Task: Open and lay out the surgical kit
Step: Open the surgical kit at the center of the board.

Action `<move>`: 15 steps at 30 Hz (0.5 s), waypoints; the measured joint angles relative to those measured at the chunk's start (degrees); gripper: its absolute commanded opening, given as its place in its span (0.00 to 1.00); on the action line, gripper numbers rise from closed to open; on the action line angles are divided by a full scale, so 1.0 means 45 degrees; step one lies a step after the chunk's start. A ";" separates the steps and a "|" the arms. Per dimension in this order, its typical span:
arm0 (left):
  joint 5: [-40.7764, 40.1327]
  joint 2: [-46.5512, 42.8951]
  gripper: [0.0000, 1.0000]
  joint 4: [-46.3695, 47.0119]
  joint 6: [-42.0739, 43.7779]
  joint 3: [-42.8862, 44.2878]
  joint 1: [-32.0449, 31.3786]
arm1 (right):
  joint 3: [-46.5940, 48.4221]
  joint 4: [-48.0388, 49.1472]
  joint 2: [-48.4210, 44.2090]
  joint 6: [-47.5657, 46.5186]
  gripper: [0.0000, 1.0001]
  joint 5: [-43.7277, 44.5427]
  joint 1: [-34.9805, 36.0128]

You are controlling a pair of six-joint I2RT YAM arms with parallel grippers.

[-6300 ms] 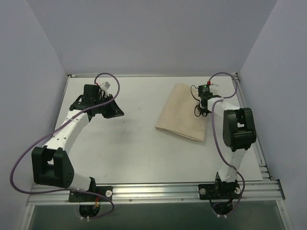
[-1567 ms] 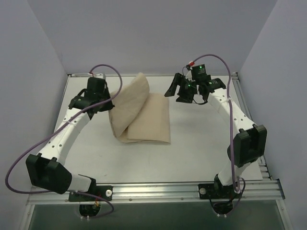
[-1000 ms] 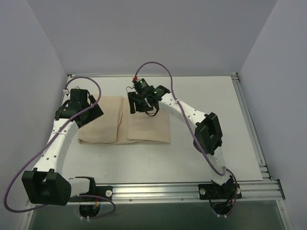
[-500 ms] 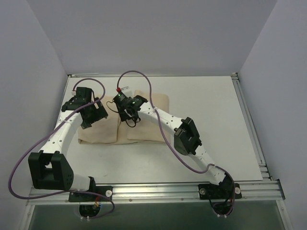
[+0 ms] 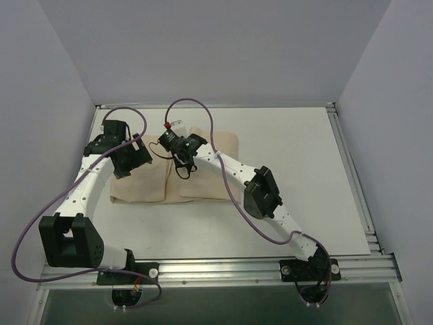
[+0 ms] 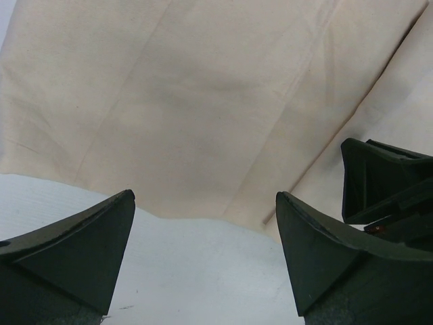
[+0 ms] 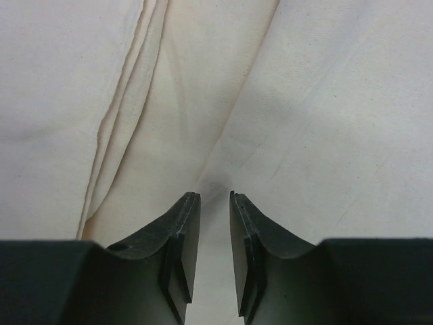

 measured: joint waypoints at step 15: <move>0.0738 0.0029 0.94 0.0151 0.0049 0.0000 0.0146 | 0.0126 -0.0005 0.0559 0.0185 0.42 -0.0204 -0.0165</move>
